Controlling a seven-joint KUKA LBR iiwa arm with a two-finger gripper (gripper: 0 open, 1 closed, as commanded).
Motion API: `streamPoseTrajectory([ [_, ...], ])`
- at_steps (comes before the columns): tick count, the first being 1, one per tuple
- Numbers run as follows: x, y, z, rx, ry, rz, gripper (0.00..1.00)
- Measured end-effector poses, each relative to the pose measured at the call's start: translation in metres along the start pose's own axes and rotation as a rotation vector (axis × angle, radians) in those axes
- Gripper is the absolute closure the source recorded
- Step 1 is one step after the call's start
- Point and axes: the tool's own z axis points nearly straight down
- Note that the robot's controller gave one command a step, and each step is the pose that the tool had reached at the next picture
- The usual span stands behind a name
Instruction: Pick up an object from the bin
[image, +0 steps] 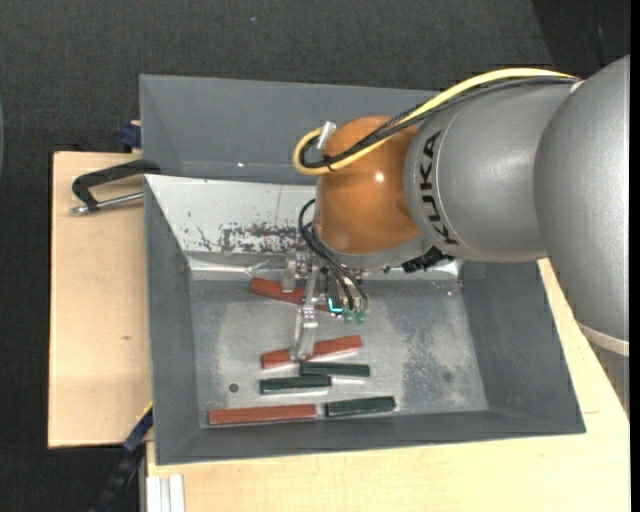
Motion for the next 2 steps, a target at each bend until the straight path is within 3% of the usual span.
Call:
streamPoseTrajectory([
  [1, -0.002, 0.0, -0.004, -0.001, -0.008, 0.001, 0.0],
  [2, 0.035, -0.017, 0.065, -0.004, -0.013, 0.148, 1.0],
])
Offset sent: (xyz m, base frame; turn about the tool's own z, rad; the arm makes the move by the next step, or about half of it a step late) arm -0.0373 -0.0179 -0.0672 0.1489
